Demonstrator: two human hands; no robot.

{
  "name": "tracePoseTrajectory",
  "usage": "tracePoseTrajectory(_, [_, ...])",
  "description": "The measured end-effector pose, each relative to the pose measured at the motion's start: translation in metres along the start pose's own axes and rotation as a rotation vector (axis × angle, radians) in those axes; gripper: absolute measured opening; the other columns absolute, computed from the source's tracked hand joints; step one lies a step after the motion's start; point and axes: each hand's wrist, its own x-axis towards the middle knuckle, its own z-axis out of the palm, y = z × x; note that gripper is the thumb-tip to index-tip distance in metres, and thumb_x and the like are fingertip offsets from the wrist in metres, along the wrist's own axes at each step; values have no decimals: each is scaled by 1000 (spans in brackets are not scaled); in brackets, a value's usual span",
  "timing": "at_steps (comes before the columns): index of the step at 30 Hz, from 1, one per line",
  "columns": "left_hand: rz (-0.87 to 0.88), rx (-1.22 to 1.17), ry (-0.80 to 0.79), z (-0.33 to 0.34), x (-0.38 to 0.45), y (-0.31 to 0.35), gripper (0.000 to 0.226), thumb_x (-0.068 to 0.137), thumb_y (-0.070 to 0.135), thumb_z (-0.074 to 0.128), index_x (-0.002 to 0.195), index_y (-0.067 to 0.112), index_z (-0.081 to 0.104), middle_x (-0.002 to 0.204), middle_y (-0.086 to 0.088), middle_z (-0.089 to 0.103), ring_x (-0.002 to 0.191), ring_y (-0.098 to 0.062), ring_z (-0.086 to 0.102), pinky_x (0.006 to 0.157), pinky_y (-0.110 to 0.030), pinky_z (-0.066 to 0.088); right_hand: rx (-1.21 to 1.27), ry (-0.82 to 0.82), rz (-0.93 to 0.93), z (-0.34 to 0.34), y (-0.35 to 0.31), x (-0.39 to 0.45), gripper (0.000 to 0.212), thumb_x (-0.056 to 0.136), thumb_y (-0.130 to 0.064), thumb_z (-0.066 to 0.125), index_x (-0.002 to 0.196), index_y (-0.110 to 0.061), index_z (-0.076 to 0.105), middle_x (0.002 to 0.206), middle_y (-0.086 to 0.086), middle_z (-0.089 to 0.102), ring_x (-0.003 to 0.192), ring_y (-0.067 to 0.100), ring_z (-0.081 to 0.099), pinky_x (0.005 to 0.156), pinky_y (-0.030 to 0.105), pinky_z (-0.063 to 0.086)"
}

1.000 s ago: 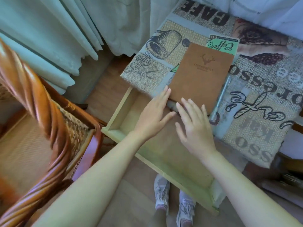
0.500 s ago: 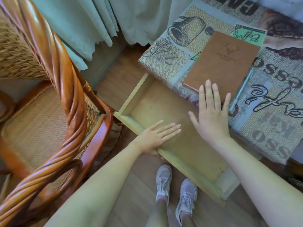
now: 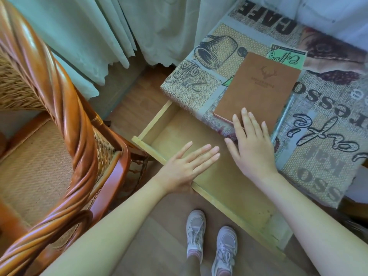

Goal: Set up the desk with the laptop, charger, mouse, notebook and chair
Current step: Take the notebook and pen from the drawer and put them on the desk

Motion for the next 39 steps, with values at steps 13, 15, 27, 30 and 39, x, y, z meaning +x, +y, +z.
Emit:
tracePoseTrajectory(13, [-264, -51, 311, 6, 128, -6, 71, 81, 48, 62, 145, 25, 42, 150, 7, 41, 138, -20, 39, 110, -45, 31, -72, -33, 76, -10, 26, -8, 64, 94, -47, 31, 146, -9, 29, 155, 14, 27, 143, 30, 23, 114, 54, 19])
tracePoseTrajectory(15, [-276, -39, 377, 7, 135, -7, 50, 94, 50, 41, 137, 27, 52, 142, 9, 51, 128, -21, 52, 102, -45, 41, -60, -34, 81, -12, 31, -10, 64, 94, -47, 31, 146, -9, 30, 155, 14, 26, 143, 29, 22, 115, 52, 21])
tracePoseTrajectory(27, [-19, -184, 179, -22, 138, -51, 83, 75, 79, 49, 141, 29, 46, 142, 3, 50, 124, -24, 47, 94, -39, 44, 93, 61, 231, -28, 55, -6, 54, 97, -38, 35, 136, -3, 46, 145, 26, 37, 133, 38, 40, 107, 49, 35])
tracePoseTrajectory(30, [-179, -301, 144, -26, 145, -59, 71, 83, 73, 40, 142, 33, 43, 149, 2, 40, 133, -23, 39, 101, -44, 41, 172, 83, 357, -29, 62, 4, 49, 98, -31, 43, 139, -5, 42, 146, 22, 39, 131, 36, 42, 105, 46, 37])
tracePoseTrajectory(39, [-779, -1221, 87, -60, 196, -76, 87, 72, 40, 79, 146, 29, 34, 135, 3, 55, 122, -14, 53, 102, -34, 43, 627, 235, 851, -38, 60, 38, 59, 83, -8, 65, 138, -18, 44, 125, 6, 58, 104, 25, 58, 81, 41, 54])
